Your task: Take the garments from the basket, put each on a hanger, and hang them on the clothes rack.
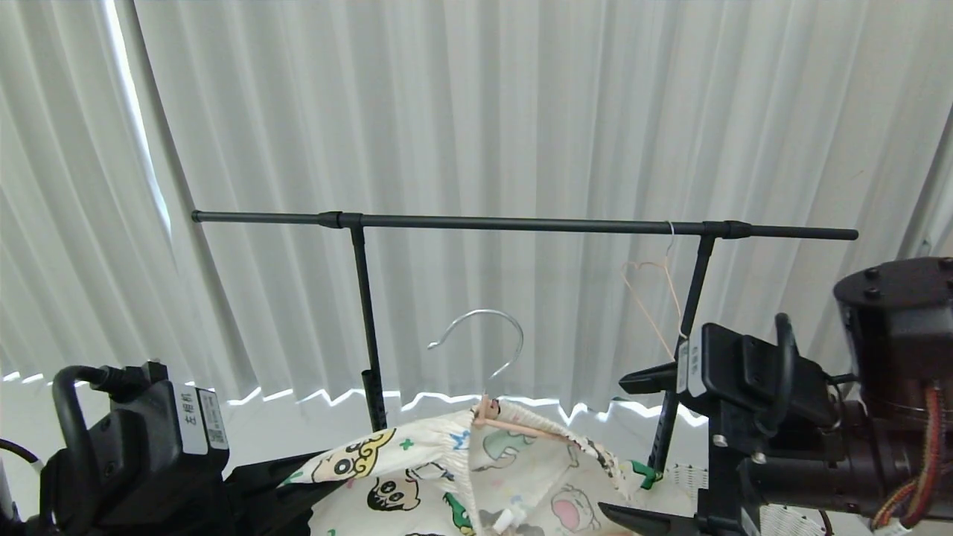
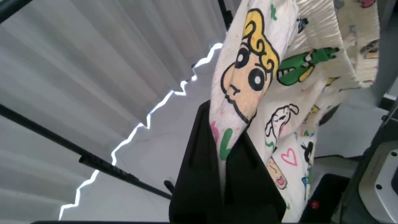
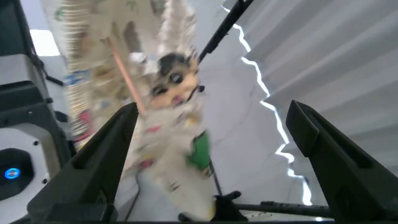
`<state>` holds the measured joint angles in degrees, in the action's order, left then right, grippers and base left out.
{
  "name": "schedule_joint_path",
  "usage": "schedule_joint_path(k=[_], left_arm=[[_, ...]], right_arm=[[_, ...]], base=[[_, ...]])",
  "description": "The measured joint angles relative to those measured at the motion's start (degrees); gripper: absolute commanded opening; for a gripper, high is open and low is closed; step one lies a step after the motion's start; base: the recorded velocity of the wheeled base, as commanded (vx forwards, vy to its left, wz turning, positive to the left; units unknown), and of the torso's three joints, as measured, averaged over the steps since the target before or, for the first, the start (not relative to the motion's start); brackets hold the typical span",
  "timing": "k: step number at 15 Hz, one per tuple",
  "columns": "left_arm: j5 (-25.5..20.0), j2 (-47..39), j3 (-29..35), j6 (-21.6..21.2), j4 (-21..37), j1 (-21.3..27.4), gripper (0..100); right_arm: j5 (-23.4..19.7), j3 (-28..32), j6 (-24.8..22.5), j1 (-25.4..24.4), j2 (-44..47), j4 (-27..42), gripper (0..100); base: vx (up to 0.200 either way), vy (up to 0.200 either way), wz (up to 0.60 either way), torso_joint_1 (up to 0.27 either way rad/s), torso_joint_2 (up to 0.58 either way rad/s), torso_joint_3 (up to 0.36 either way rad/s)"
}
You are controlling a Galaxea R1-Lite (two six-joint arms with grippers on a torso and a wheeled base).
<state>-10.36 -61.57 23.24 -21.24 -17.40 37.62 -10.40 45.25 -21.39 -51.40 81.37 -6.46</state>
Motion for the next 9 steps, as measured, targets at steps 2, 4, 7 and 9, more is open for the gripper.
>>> schedule_joint_path(k=[2,4,7,9], left_arm=[[-0.01,0.17,0.0,-0.24,-0.09,1.62,0],[-0.01,0.22,0.0,-0.33,-0.66,2.12,0],[0.0,0.15,0.0,-0.38,-1.1,2.32,0],[0.0,0.15,0.02,-0.46,-1.1,2.36,0]], right_arm=[[-0.07,2.45,-0.94,-1.0,3.38,0.06,100],[-0.16,3.62,-1.05,-2.9,6.33,0.09,100],[-0.2,3.97,-0.99,-4.91,8.62,0.78,100],[-0.27,4.02,-0.79,-5.22,8.92,2.83,100]], base=[[0.0,0.0,0.0,0.0,0.0,0.0],[0.0,0.0,0.0,0.0,0.0,0.0],[0.0,0.0,0.0,0.0,0.0,0.0],[0.0,0.0,0.0,0.0,0.0,0.0]])
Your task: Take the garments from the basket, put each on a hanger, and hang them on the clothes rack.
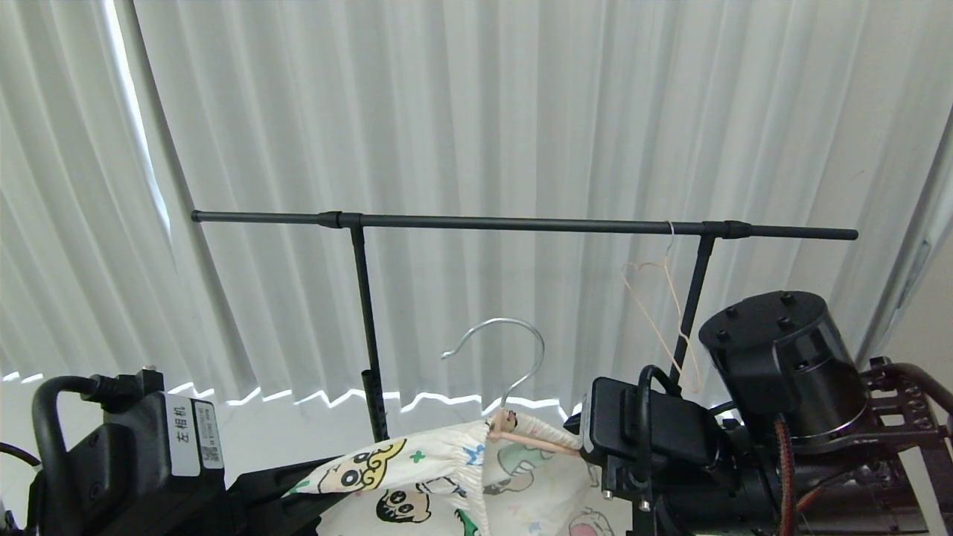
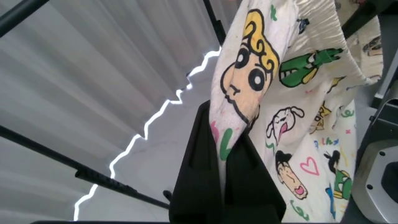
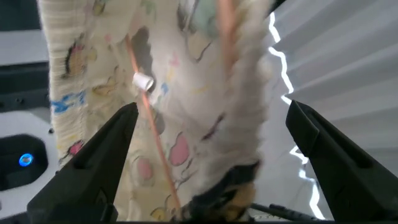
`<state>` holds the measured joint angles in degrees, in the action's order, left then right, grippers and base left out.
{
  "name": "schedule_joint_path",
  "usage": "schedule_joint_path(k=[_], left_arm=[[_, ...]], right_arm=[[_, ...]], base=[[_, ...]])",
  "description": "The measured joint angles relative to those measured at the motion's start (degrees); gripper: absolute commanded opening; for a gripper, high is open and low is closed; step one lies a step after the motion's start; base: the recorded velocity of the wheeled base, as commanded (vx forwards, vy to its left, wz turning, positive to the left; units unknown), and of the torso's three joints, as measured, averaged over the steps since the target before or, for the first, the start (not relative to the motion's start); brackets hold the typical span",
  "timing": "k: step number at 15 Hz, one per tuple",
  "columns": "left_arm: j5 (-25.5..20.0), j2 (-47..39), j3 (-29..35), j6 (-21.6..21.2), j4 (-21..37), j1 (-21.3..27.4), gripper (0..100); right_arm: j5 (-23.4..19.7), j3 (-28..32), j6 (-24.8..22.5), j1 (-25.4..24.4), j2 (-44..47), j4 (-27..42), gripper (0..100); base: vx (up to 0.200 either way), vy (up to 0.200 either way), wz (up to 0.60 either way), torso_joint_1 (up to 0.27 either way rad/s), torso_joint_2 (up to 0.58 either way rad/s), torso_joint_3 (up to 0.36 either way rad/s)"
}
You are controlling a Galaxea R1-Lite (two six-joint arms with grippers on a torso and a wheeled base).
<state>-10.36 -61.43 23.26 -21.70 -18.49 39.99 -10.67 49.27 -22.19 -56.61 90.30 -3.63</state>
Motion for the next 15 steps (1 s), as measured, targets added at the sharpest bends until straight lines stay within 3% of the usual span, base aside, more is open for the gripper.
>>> schedule_joint_path(k=[1,2,9,10,15], left_arm=[[0.0,0.0,0.0,-0.39,0.0,0.0,0],[0.0,0.02,0.0,-0.82,0.0,0.0,0],[-0.06,0.13,-0.05,-2.13,0.1,0.04,0],[0.0,0.13,-0.05,-2.61,0.07,0.04,100],[0.43,0.32,-0.13,-3.28,-0.04,-0.57,100]], right_arm=[[-0.02,0.0,0.13,-0.02,0.0,0.09,100],[-0.02,0.01,0.27,-0.05,0.0,0.09,0],[0.2,0.01,0.6,-0.02,-0.11,-0.39,0],[0.2,0.0,0.57,-0.05,-0.16,-0.39,0],[0.46,-0.2,0.13,-0.06,-1.71,-0.35,0]], base=[[0.0,0.0,0.0,0.0,0.0,0.0],[0.0,0.0,0.0,0.0,0.0,0.0],[0.0,0.0,0.0,0.0,0.0,0.0],[0.0,0.0,0.0,0.0,0.0,0.0],[0.0,0.0,0.0,0.0,0.0,0.0]])
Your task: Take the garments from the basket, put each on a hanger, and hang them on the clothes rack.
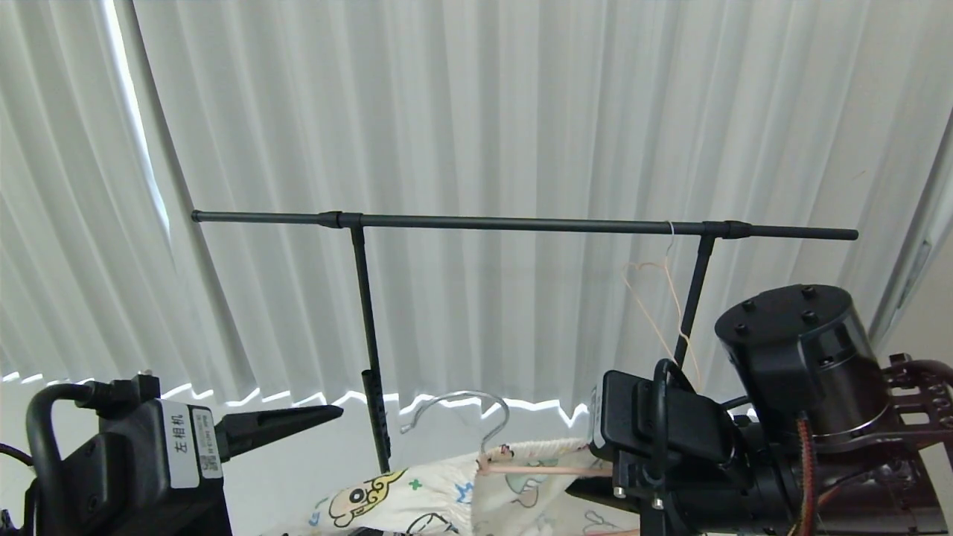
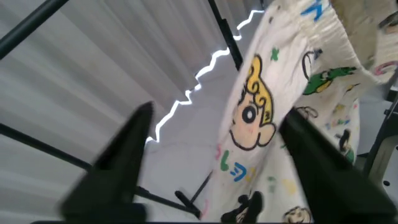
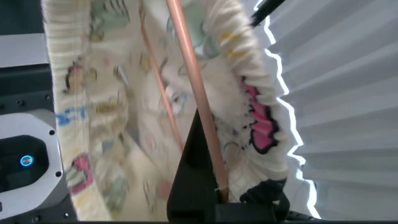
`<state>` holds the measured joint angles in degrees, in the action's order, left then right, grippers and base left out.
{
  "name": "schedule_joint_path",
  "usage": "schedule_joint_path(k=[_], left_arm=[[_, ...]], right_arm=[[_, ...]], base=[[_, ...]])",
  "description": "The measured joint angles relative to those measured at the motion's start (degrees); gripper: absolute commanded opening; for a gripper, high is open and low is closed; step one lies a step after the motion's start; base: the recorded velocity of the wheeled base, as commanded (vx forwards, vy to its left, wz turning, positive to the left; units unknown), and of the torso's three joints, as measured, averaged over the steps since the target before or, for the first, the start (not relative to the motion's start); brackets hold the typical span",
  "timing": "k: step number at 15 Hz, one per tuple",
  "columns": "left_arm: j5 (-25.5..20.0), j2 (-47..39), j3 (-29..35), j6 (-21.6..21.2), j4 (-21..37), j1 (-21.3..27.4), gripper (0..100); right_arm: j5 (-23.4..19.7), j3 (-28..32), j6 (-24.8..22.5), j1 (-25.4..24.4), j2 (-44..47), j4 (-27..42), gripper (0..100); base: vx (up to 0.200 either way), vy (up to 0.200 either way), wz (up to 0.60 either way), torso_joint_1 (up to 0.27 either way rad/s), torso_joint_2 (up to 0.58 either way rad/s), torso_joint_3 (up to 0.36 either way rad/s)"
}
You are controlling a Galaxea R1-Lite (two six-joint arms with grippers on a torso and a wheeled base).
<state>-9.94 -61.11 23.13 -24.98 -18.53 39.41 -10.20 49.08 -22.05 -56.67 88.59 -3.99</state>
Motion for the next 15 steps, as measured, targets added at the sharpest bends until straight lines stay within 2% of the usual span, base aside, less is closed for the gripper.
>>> schedule_joint_path(k=[3,5,9,12,15], left_arm=[[0.01,1.3,-0.83,0.32,0.04,-1.51,100],[0.04,3.15,-3.12,0.35,0.09,-1.88,100],[0.04,3.51,-5.49,0.05,0.11,-8.9,100],[0.04,-3.41,-6.38,-0.01,0.11,-17.07,100],[-0.29,-11.29,-4.83,0.33,0.01,-21.07,100]], right_arm=[[0.13,-1.37,-0.59,1.5,-3.19,-0.02,0],[0.13,-2.74,-3.07,4.39,-5.77,-0.02,0],[-0.16,-3.77,-4.16,8.19,-9.68,-0.06,0],[-0.39,-3.77,-4.11,9.68,-11.36,-3.18,0],[-0.72,-3.77,-4.16,8.96,-12.32,-4.74,0]], base=[[0.0,0.0,0.0,0.0,0.0,0.0],[0.0,0.0,0.0,0.0,0.0,0.0],[0.0,0.0,0.0,0.0,0.0,0.0],[0.0,0.0,0.0,0.0,0.0,0.0],[0.0,0.0,0.0,0.0,0.0,0.0]])
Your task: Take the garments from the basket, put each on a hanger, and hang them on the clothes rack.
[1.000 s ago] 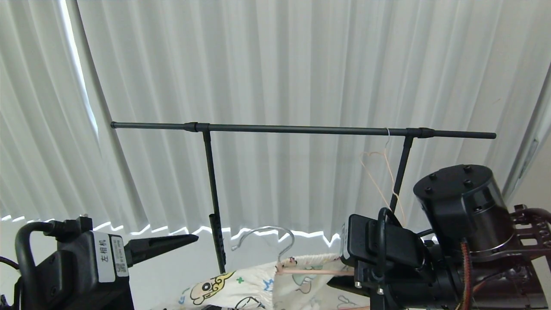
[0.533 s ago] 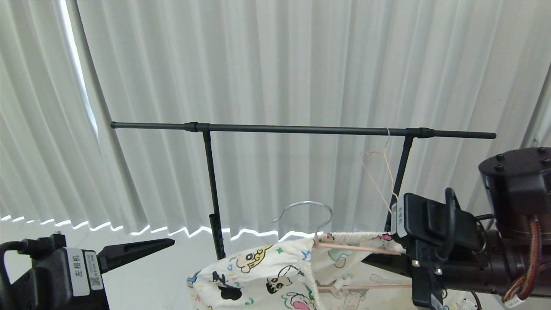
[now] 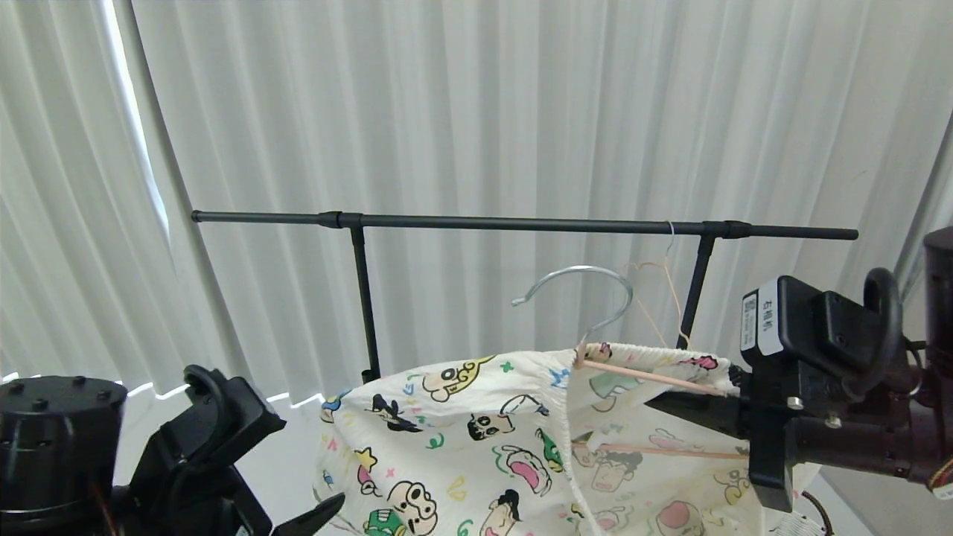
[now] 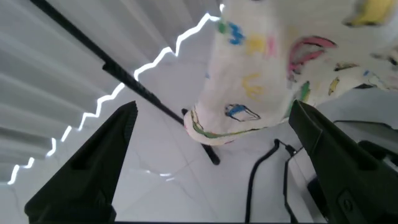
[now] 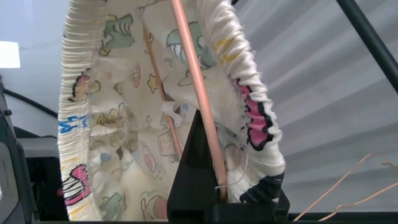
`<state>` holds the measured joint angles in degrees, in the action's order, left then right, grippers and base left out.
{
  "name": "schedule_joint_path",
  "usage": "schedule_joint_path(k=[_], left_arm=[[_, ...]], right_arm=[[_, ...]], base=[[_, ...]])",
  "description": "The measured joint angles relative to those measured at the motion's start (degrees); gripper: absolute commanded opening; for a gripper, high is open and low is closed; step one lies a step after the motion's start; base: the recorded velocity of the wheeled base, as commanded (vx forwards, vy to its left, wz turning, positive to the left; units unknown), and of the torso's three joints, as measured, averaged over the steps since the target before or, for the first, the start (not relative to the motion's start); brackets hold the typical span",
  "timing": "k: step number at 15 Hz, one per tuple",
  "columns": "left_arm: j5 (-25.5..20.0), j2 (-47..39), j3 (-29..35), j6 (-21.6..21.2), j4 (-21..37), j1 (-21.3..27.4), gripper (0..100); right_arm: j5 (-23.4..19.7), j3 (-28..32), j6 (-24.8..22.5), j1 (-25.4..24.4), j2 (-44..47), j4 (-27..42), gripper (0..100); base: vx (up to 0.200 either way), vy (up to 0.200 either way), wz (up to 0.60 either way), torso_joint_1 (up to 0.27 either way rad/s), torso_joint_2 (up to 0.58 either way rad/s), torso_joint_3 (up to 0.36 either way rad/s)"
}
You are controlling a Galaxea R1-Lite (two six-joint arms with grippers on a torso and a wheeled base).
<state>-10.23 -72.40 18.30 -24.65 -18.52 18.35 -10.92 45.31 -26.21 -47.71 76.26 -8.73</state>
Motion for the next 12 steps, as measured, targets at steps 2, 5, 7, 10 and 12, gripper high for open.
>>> schedule_joint_path(k=[2,5,7,10,12], left_arm=[[-0.09,-3.23,1.22,0.22,-0.15,-1.76,100],[-0.83,-5.3,1.6,2.6,-1.9,-5.53,0],[-1.4,-5.61,1.6,3.04,-2.0,-5.86,0],[-1.12,-6.1,1.46,3.08,-2.06,-7.39,0],[-0.39,-6.73,0.9,2.93,-2.08,-10.56,0]], right_arm=[[-0.02,-0.2,0.0,-0.44,-0.77,0.09,0],[-0.16,-0.55,0.02,-0.63,-1.38,0.06,0],[-0.21,-0.63,0.02,-0.66,-1.54,0.04,0],[-0.16,-0.61,0.11,-0.66,-1.79,0.06,0],[-0.11,-0.56,0.29,-0.62,-2.01,0.02,0]], base=[[0.0,0.0,0.0,0.0,0.0,0.0],[0.0,0.0,0.0,0.0,0.0,0.0],[0.0,0.0,0.0,0.0,0.0,0.0],[0.0,0.0,0.0,0.0,0.0,0.0],[0.0,0.0,0.0,0.0,0.0,0.0]])
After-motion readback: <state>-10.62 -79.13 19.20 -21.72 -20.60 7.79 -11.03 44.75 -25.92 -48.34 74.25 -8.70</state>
